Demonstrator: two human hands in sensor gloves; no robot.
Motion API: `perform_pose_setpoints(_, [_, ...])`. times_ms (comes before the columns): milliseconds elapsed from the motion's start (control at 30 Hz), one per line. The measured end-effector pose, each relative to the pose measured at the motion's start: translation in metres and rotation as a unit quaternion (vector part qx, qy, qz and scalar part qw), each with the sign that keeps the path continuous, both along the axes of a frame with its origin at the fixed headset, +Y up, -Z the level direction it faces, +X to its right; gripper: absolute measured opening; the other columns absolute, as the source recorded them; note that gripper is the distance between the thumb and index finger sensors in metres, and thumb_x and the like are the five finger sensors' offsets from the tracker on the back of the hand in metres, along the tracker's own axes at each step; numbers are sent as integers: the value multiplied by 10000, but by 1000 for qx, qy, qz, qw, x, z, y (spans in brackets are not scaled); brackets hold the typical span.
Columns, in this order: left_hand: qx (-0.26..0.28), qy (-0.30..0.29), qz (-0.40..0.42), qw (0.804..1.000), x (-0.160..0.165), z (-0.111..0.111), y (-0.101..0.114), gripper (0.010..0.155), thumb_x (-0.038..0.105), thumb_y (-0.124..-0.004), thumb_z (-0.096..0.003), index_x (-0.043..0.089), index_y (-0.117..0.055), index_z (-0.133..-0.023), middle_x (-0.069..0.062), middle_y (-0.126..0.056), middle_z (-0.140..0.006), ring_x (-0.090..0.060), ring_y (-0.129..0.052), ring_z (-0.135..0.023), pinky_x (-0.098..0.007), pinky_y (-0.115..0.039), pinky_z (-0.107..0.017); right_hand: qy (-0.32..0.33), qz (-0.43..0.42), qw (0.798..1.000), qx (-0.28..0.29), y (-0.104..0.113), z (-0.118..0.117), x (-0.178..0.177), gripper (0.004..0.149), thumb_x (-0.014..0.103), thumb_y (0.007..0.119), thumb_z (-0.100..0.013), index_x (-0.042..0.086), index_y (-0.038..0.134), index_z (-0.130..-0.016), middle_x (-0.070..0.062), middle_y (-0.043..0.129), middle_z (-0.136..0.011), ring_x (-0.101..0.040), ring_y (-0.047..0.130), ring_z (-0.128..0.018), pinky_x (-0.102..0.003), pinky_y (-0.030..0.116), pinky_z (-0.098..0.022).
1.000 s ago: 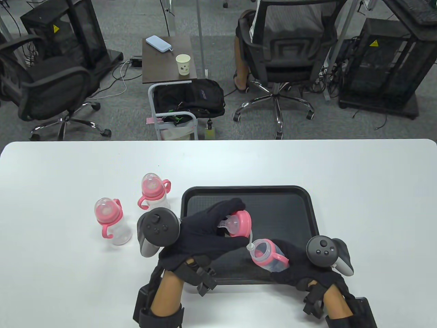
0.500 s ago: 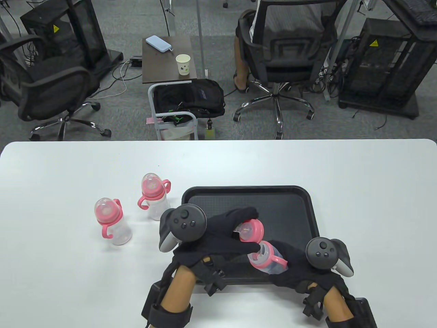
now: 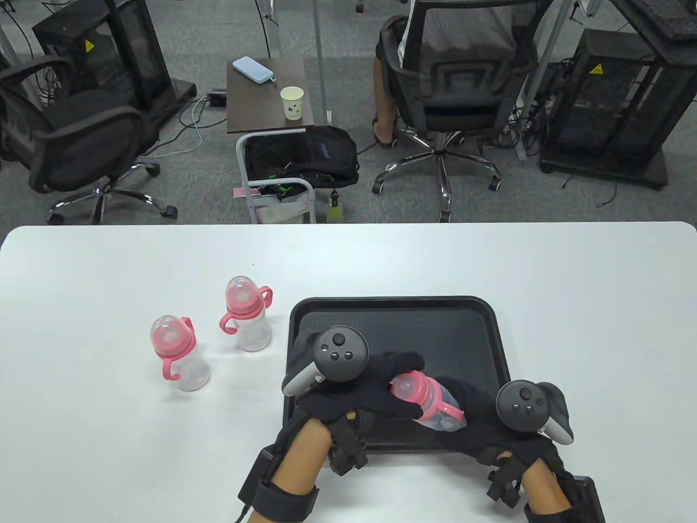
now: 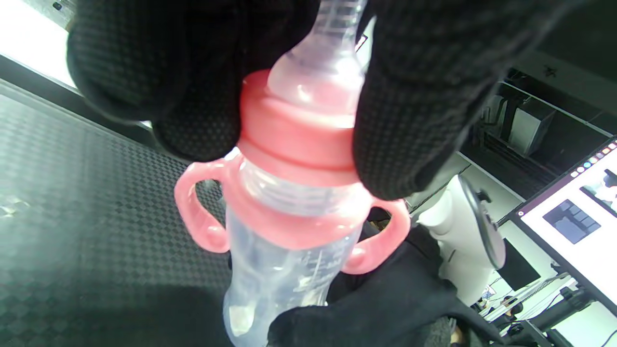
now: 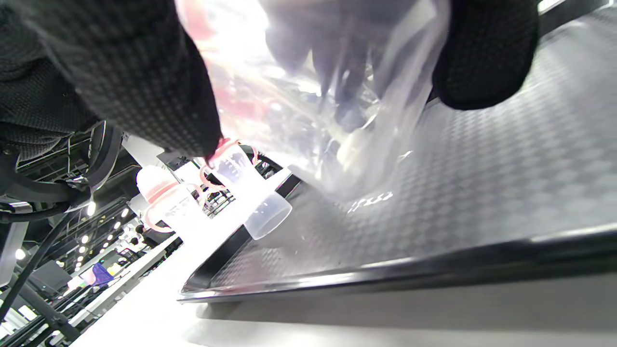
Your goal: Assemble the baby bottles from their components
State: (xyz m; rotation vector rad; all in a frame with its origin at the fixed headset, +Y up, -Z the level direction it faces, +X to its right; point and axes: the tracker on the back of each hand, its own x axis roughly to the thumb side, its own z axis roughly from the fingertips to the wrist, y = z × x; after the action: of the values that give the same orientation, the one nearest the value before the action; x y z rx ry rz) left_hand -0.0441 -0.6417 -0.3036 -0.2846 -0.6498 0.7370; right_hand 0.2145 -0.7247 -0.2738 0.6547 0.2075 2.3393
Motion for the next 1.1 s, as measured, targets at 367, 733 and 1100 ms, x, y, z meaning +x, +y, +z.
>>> perform_pose_setpoints(367, [1,28,16,999,-1,-4,-11,845,640,-993,-391,261,-721,-1096,-118,-875,-1006,-283,-1092,-571,-362,-964,-356,-30,32,998,50,5,3,4,919,486,991,-442,81,498,-1104,-235,671,-1069,-529,752,-916,-644,758,-542])
perform_pose_setpoints(733, [19,68,14,997,-9,-9,-17,853,795,-886,-360,249,-843,-1014,-90,-1060,-686,-288,-1104,-389,-365,-944,-221,-74,93,981,155,16,13,0,922,530,990,-423,97,529,-1093,-204,709,-1047,-499,792,-878,-599,783,-513])
perform_pose_setpoints(1100, [-26,26,1,999,-6,-11,-25,825,687,-933,-418,329,-698,-1123,-105,-927,-922,-342,-1031,-626,-420,-899,-376,-67,112,980,152,16,12,1,915,541,980,-426,91,543,-1092,-210,727,-1039,-498,811,-864,-590,796,-499])
